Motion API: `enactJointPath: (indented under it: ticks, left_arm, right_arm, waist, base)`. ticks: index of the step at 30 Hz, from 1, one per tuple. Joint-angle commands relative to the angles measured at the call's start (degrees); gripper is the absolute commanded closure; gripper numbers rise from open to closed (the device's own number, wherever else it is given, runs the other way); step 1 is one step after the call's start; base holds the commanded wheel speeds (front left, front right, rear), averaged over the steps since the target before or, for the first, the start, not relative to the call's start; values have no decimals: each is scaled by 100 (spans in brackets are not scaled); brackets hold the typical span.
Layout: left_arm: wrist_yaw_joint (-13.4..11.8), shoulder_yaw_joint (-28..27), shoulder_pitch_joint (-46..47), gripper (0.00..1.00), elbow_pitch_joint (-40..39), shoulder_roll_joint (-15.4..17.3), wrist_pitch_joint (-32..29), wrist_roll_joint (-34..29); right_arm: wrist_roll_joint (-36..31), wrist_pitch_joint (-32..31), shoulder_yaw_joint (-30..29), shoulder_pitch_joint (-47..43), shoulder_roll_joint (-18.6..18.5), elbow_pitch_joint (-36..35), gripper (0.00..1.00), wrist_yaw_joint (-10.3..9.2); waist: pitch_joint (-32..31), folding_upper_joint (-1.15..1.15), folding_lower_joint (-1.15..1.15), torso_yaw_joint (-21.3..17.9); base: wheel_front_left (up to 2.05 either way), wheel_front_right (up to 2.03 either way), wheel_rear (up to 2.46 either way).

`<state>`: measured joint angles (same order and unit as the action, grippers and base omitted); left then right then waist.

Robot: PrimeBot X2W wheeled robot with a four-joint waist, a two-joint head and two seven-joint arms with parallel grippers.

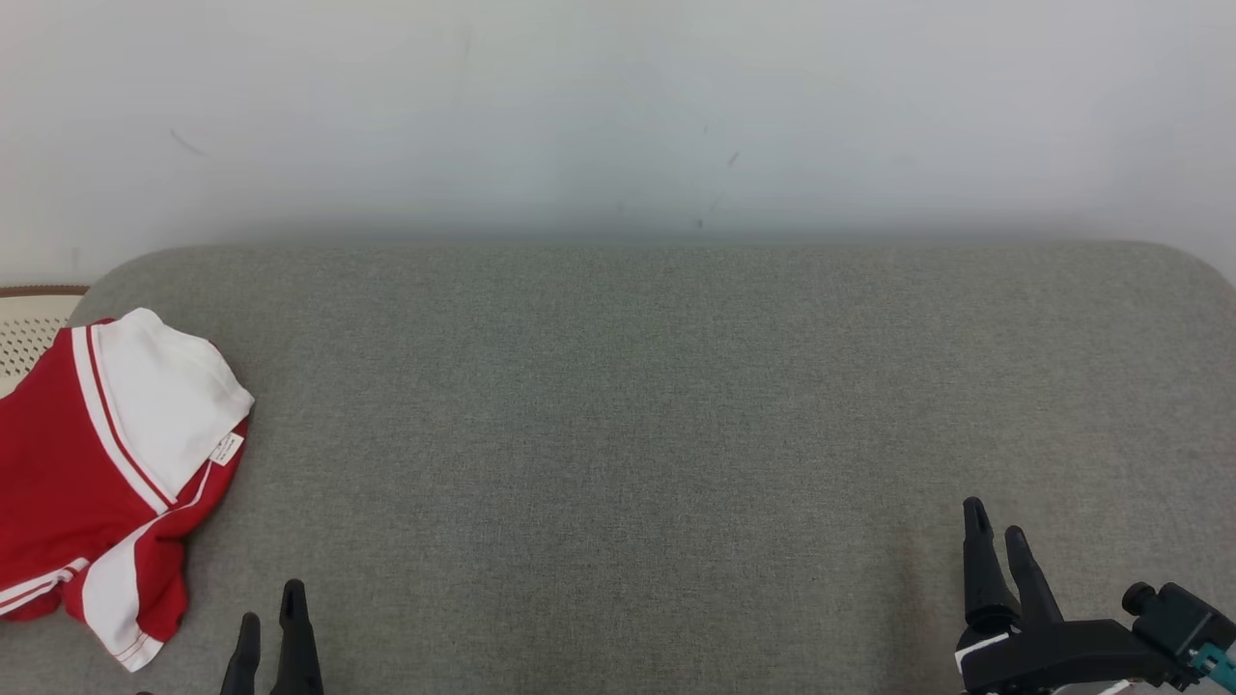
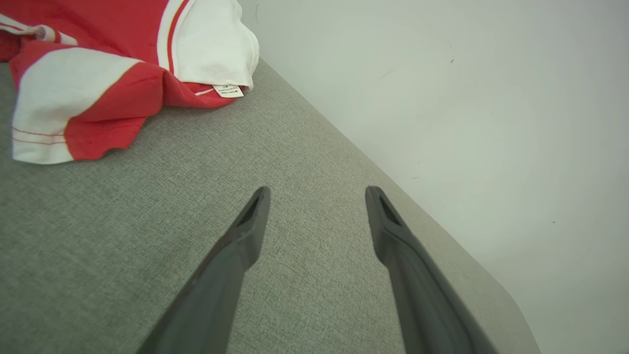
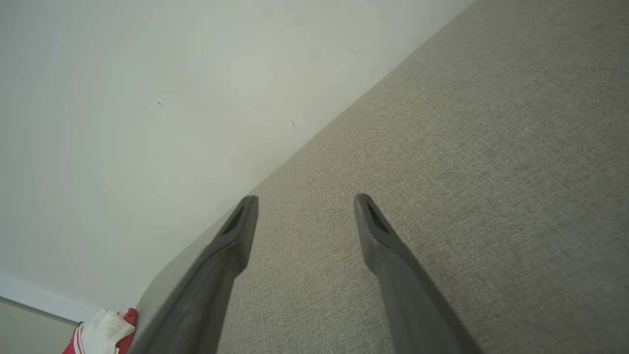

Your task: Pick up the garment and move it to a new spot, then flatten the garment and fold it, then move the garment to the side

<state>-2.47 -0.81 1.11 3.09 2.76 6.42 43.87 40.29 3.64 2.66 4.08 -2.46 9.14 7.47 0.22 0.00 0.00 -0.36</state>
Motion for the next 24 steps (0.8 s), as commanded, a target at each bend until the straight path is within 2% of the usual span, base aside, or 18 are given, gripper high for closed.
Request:
enactJointPath:
  ticks: [1,24]
  left_arm:
    - [-24,4,-29,0,-97,32,42,-130]
    - [-465,60,-184,0,-366,171,374,-1878]
  right_arm:
    - [-124,41,34,84,-42,-62,0,2]
    - [-1957,482,438,160,-50,-58,0,3]
  waist:
    - [-1,0,0,0]
    - [-44,0,0,20]
  base:
    - [0,0,0]
    - [0,0,0]
